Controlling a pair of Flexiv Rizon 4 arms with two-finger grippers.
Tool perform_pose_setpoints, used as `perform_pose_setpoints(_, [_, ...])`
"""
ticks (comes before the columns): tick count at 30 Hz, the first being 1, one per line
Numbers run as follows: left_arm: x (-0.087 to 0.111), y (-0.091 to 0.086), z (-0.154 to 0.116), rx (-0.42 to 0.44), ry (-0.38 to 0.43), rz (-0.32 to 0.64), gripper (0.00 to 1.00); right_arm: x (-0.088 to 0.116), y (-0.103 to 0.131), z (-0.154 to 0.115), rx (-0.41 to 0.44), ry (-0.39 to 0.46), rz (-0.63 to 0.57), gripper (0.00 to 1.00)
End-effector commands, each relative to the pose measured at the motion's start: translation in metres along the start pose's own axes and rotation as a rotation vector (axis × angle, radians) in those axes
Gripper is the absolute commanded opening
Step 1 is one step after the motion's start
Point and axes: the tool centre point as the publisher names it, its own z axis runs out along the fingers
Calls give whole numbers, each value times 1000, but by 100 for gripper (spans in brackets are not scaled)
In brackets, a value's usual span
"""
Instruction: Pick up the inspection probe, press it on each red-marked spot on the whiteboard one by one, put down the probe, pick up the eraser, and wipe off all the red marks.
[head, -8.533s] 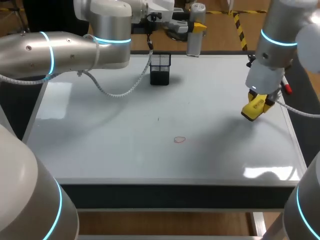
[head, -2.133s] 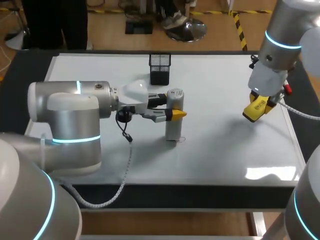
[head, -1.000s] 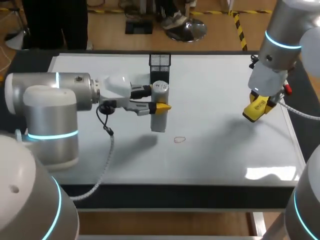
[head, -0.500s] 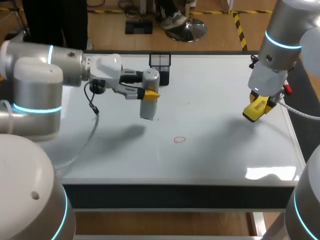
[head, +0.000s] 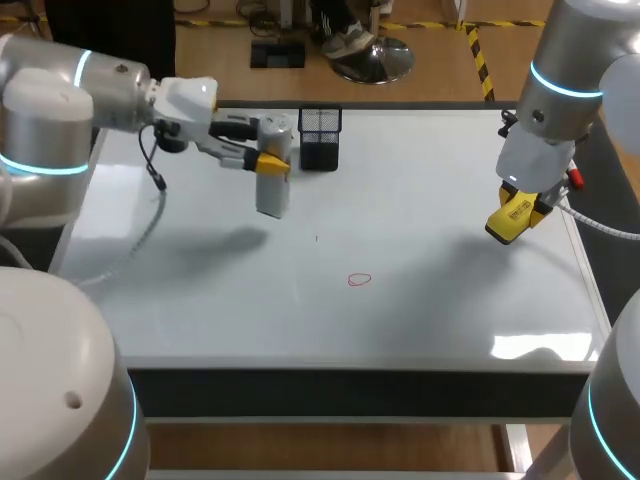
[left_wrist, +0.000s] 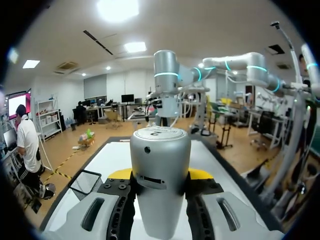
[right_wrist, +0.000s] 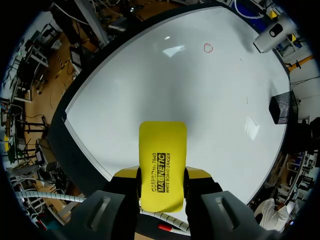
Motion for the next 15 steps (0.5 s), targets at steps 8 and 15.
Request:
perform_pose_setpoints(8, [-29,9,-33,24,386,-3,0,0,-1,0,2,3,-2,0])
perform_pose_setpoints(15, [-45,17,-49,49,390,-4,0,0,-1,0,2,3,-2,0])
